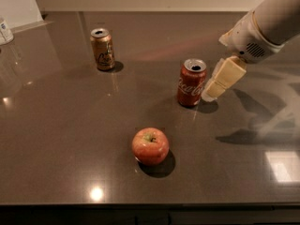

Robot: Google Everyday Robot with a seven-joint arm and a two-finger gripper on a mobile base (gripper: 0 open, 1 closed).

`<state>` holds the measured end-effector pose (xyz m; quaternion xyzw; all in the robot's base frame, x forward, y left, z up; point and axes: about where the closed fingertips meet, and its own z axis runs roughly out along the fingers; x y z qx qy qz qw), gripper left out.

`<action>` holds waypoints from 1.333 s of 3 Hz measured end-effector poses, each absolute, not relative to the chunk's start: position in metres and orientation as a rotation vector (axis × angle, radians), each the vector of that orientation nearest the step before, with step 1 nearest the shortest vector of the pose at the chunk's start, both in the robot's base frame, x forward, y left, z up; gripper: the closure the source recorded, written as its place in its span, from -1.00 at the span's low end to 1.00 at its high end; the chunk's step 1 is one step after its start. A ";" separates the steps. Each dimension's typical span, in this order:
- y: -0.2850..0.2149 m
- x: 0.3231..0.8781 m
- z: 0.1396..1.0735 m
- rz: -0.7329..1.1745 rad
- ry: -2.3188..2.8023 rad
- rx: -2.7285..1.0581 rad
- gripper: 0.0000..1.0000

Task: Move coke can near orange can

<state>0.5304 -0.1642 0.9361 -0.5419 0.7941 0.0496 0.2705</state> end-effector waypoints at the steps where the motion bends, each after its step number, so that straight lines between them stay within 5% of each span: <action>1: -0.147 0.547 0.925 0.191 2.119 -1.442 -1.00; 2: -0.128 0.558 0.909 0.260 2.122 -1.450 -0.96; 4: -0.121 0.562 0.899 0.298 2.161 -1.455 -0.08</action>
Offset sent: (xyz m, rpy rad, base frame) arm 0.0389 0.0488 -0.0384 0.1127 0.0651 0.0373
